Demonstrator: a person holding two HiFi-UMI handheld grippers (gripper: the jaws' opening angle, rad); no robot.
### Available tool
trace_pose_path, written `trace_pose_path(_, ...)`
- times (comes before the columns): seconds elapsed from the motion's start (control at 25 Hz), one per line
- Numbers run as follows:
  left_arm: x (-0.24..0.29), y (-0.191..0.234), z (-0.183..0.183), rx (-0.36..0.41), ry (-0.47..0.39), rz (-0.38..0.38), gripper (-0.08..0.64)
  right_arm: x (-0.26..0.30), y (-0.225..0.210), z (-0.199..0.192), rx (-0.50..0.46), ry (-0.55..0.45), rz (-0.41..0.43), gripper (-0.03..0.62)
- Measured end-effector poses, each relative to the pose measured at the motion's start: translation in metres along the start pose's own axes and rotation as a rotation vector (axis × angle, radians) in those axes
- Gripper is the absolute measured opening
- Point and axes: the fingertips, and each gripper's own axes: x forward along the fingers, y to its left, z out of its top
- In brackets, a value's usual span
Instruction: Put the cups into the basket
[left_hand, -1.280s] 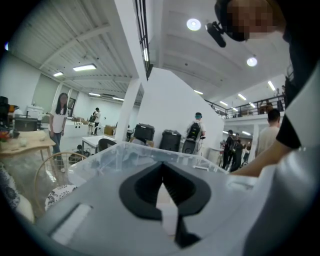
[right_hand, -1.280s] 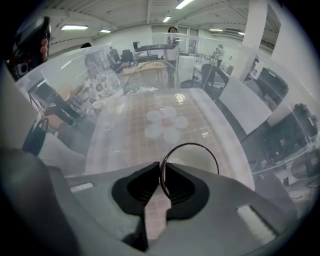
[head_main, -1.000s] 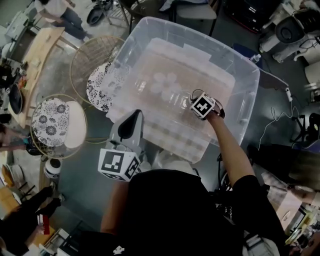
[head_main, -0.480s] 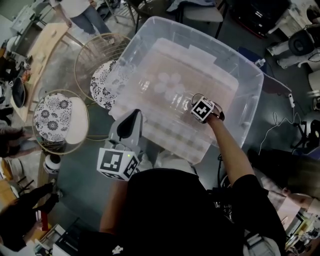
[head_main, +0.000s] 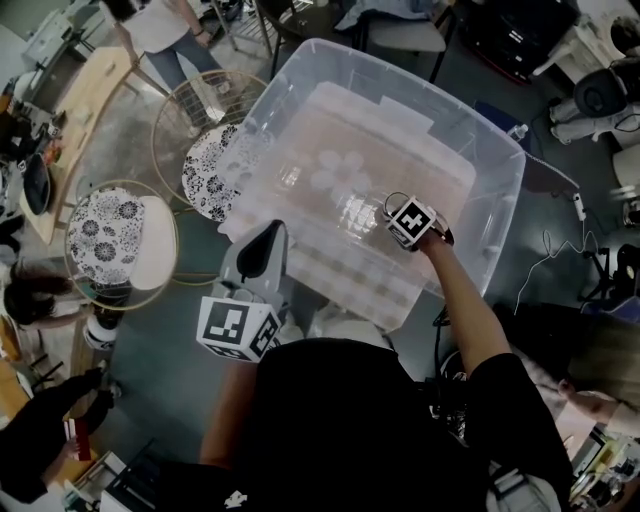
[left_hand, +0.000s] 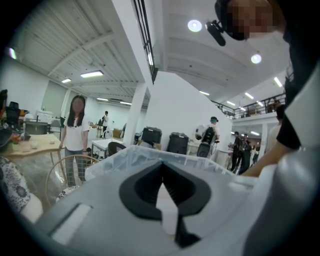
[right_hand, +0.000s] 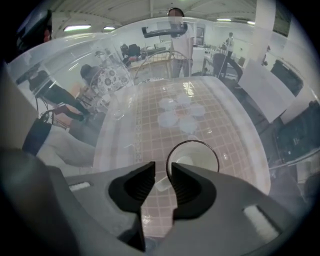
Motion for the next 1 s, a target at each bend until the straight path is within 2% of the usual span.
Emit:
trace_pose_path(0.16,-0.005,0.003,-0.001,-0.008,-0.002,-0.002,0.006,-0.02,0.008,0.006,-0.005,-0.032,0.006,0.092)
trace_pose_path(0.28,-0.007,0.003,0.0,-0.01,-0.009,-0.011,0.006,-0.044,0.008,0.019,-0.014,-0.09,-0.031,0.078)
trace_pose_path(0.76,-0.018,0.009,0.008,-0.01,-0.02,-0.04,0.005,-0.176,0.033,0.115,-0.062,-0.494,-0.154,0.003)
trace_pose_path(1.0,-0.033,0.018,0.018,-0.016,-0.053,-0.042,0.006,-0.244,0.077,0.171,-0.053,-0.768,-0.137,0.003)
